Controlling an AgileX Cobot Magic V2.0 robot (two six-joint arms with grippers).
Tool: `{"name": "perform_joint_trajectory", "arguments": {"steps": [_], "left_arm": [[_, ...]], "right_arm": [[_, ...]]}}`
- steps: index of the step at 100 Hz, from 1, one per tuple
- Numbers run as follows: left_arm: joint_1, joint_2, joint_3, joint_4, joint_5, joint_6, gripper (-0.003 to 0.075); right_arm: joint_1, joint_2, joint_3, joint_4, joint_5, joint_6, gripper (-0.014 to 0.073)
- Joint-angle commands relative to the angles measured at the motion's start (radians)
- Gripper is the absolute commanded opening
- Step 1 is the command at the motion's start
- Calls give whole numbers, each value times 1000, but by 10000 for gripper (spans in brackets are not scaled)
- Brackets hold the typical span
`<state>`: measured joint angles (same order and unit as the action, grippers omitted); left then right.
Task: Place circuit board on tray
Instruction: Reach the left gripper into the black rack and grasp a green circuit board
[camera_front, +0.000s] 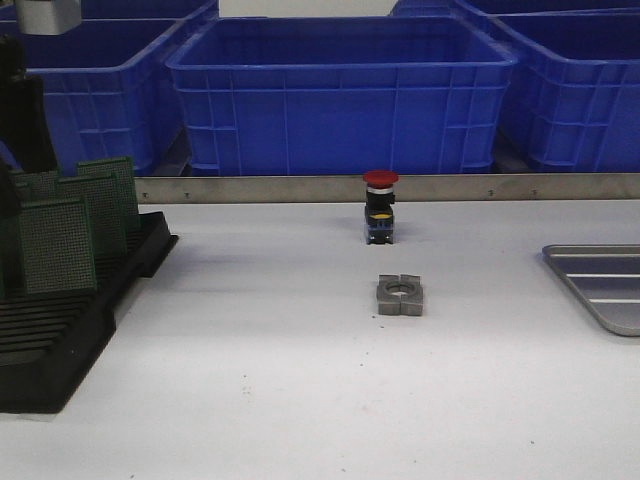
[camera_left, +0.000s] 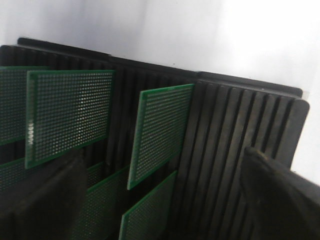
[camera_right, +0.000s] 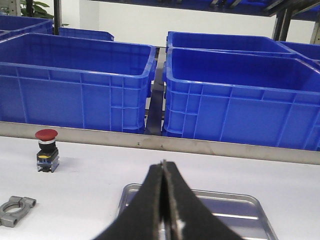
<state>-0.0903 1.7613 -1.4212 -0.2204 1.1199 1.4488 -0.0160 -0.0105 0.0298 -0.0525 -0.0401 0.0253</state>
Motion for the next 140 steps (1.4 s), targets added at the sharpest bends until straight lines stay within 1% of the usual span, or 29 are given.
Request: {"name": "perform_joint_trajectory", "arguments": {"steps": [1, 22, 54, 60, 67, 69, 71, 72, 73, 78, 81, 83, 85, 86, 88, 90, 92, 107, 118, 127, 140], "left_arm": [[-6, -36, -31, -30, -30, 12, 586], [-6, 3, -31, -34, 13, 20, 586], [-6, 76, -31, -53, 7, 20, 585], [-6, 78, -31, -64, 6, 20, 570], [-6, 78, -31, -75, 6, 20, 501], [-6, 78, -31, -75, 6, 20, 468], [-6, 78, -31, -75, 6, 20, 419], [-6, 78, -31, -75, 6, 20, 419], [-6, 78, -31, -75, 6, 20, 379], [-6, 78, -31, -75, 5, 20, 288], [-6, 78, -32, -75, 3, 20, 208], [-6, 78, -34, -75, 3, 20, 175], [-6, 78, -34, -75, 0, 20, 111], [-6, 78, -34, -75, -3, 20, 111], [-6, 78, -34, -77, -7, 20, 48], [-6, 78, -34, -77, -11, 20, 1], [-6, 78, -34, -77, -13, 20, -21], [-6, 78, -34, -97, -11, 20, -18], [-6, 78, -39, -97, 14, 20, -18], [-6, 78, -61, -111, 55, 20, -18], [-6, 78, -139, -143, 154, 20, -18]], "right_arm": [[2, -17, 5, -7, -79, -1, -67], [2, -17, 5, -7, -79, -1, -67], [2, -17, 5, -7, -79, -1, -67], [2, -17, 5, -7, -79, -1, -67], [2, -17, 5, -7, -79, -1, -67], [2, -17, 5, -7, -79, -1, -67], [2, -17, 5, -7, -79, -1, -67], [2, -17, 5, -7, -79, -1, -67], [2, -17, 5, -7, -79, -1, -67], [2, -17, 5, -7, -79, -1, -67], [2, -17, 5, -7, -79, -1, -67], [2, -17, 5, -7, -79, -1, -67], [2, -17, 5, -7, -79, -1, -67], [2, -17, 5, -7, -79, -1, -67], [2, -17, 5, -7, -80, -1, -67], [2, -17, 5, -7, -80, -1, -67], [2, -17, 5, -7, -80, -1, -67], [2, -17, 5, -7, -80, -1, -67], [2, -17, 5, -7, -80, -1, -67], [2, -17, 5, -7, -80, -1, -67], [2, -17, 5, -7, -81, -1, -67]]}}
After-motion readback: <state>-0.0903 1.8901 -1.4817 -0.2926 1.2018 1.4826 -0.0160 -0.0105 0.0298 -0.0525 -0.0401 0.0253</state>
